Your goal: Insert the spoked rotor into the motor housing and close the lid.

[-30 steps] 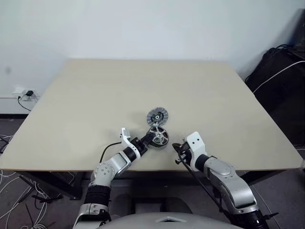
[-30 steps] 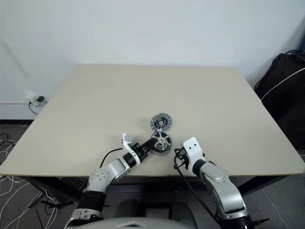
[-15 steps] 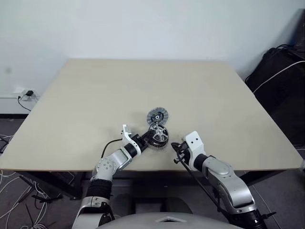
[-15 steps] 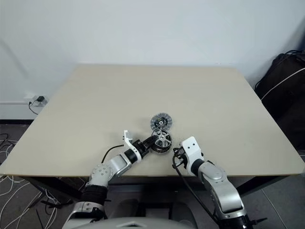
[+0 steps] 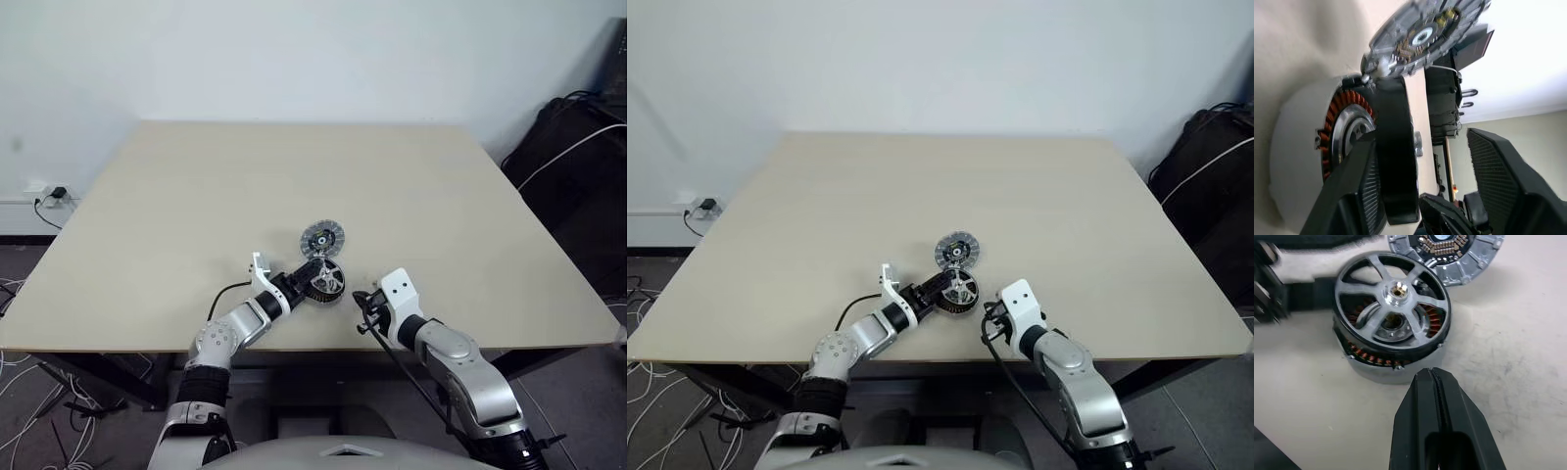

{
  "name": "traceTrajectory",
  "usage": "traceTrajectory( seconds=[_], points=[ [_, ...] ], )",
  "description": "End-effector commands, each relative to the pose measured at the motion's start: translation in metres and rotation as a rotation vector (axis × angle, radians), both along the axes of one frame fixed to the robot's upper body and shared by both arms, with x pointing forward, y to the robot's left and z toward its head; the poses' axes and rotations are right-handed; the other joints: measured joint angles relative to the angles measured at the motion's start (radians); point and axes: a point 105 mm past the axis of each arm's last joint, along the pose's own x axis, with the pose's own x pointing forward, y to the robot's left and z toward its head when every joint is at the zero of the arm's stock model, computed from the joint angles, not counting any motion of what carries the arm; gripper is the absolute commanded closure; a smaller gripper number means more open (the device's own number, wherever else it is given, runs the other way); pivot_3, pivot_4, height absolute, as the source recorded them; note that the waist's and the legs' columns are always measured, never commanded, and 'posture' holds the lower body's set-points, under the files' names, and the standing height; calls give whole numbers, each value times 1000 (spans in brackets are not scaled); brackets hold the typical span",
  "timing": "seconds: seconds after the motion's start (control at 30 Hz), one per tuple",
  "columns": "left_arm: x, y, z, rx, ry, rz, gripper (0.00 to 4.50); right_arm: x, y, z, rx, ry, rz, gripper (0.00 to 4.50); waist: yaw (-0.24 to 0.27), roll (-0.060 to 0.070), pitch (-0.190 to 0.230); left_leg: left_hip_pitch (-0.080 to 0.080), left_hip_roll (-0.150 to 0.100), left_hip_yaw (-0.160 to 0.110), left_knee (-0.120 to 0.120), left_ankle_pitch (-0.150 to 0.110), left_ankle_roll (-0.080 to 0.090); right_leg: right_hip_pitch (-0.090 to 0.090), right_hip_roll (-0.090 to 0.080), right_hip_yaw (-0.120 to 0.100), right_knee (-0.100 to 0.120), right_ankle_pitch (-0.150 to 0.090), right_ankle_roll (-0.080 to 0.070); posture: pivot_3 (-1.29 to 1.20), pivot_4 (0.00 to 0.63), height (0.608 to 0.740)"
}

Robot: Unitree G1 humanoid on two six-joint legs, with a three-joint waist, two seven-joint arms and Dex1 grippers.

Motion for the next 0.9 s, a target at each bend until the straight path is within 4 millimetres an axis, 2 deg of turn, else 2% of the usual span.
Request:
traceTrajectory(
  seconds=[0.03, 0.27, 0.4, 0.47, 0.57, 0.63, 0.67, 0.77, 0.9],
  points=[
    [-2, -19, 31, -111, -71, 29, 1791, 6, 6, 10, 16, -49, 10, 4500, 1, 0, 0, 0, 0, 0, 0, 0, 0, 0, 0, 0, 0, 0, 0, 0, 0, 740],
    [-4, -2, 20, 34, -60, 58, 1791, 12, 15, 12, 25, -58, 37, 4500, 2, 0, 0, 0, 0, 0, 0, 0, 0, 0, 0, 0, 0, 0, 0, 0, 0, 740],
    [-7, 6, 19, 181, -122, 75, 1791, 15, 15, 16, 29, -79, 31, 4500, 1, 0, 0, 0, -1, 0, 0, 0, 0, 0, 0, 0, 0, 0, 0, 0, 0, 740],
    [-4, 19, 26, 403, -278, 146, 1791, 21, 16, 24, 45, -117, 7, 4500, 1, 0, 0, 0, 0, 0, 0, 0, 0, 0, 0, 0, 0, 0, 0, 0, 0, 740],
    [-7, 34, 40, 627, -488, 253, 1791, 31, 22, 34, 74, -162, -39, 4500, 1, 1, 0, 0, 0, 1, -2, 0, 0, -1, 0, 1, 0, 0, 0, 0, 0, 740],
    [-10, 42, 45, 733, -565, 314, 1791, 37, 28, 38, 90, -180, -56, 4500, -1, 2, -1, 0, 0, 2, -3, 0, 0, -2, 0, 3, 0, 0, 0, 0, 0, 740],
    [-12, 46, 44, 863, -637, 310, 1791, 40, 33, 39, 94, -183, -58, 4500, 0, 3, -2, 1, 0, 2, -4, 0, 0, -2, -1, 3, 0, 0, 0, 0, 0, 740],
    [-18, 54, 41, 1064, -764, 304, 2733, 53, 48, 35, 81, -167, -65, 4500, 0, 3, -2, 1, 0, 2, -5, 0, 0, -2, -1, 3, 0, 0, 0, 0, 0, 740],
    [-29, 51, 34, 1136, -877, 222, 4021, 66, 64, 28, 65, -130, -82, 4500, 1, 4, -2, 1, -1, 3, -6, 0, 0, -3, -4, 2, 0, 0, 0, 0, 0, 740]
  ],
)
